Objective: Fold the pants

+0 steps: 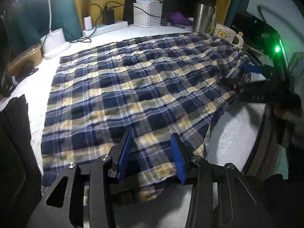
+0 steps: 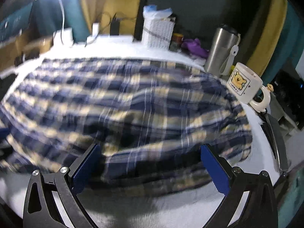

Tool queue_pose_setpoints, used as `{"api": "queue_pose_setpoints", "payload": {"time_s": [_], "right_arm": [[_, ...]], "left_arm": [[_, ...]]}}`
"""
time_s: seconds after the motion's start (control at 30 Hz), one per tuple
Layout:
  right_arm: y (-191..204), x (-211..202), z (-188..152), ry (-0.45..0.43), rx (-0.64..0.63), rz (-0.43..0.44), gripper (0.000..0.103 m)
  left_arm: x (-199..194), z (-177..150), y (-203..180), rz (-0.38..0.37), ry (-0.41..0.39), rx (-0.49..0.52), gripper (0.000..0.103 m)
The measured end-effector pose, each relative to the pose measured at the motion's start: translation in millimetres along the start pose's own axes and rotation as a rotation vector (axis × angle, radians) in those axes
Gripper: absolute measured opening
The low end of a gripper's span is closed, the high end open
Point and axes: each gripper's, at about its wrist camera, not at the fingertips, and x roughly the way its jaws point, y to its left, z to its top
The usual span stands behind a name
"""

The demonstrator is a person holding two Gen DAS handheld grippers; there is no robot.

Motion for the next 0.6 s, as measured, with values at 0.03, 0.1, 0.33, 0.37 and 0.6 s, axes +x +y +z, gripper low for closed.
{"api": "queue_pose_setpoints", "payload": {"time_s": [0.03, 0.1, 0.33, 0.37, 0.6], "right_arm": [[-2, -2, -5, -0.009, 0.016, 0.004, 0.103], [-7, -6, -11, -0.005, 0.033, 0.003, 0.103], [-21, -16, -23, 0.007, 0.059, -0.018, 0.103], [-23, -19, -23, 0.000, 0.065, -0.023, 0.103], [-36, -29, -9, -0.032, 0.106, -0.016, 0.103]], "left_arm": [[-1, -2, 1, 0.001, -0.001, 0.000, 0.042], [-4, -6, 2, 0.003, 0.000, -0.009, 0.042], [-26, -18, 26, 0.047, 0.015, -0.047, 0.042], [-29, -14, 31, 0.061, 0.002, -0.053, 0.042], [-23, 17, 83, 0.154, -0.055, -0.110, 0.042]]}}
